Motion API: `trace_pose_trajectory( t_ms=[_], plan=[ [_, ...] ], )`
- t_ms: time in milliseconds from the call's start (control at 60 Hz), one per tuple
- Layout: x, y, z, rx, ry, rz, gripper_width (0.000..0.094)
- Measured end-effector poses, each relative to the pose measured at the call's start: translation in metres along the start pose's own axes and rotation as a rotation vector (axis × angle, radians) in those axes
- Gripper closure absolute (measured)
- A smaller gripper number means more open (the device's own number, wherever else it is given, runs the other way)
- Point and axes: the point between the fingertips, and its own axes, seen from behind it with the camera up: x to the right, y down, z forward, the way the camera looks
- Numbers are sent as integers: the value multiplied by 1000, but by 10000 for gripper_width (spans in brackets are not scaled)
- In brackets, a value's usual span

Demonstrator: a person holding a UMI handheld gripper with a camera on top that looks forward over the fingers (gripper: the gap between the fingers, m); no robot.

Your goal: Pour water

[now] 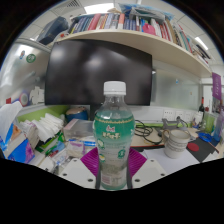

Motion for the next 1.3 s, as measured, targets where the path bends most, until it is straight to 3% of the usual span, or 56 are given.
trace_pose_trajectory(
  t_ms=[133,217,500,717,933,1050,1300],
  plan=[
    [-1,-1,4,6,-8,22,621],
    [-4,-3,5,-38,-45,128,620],
    [33,-54,6,-245,-271,995,621],
    [65,-101,8,-340,-483,1531,625],
    [95,-140,13,-352,-644,1966,624],
    [115,-145,23,-331,-664,2140,624],
    [129,-131,33,-372,-642,2224,625]
  ],
)
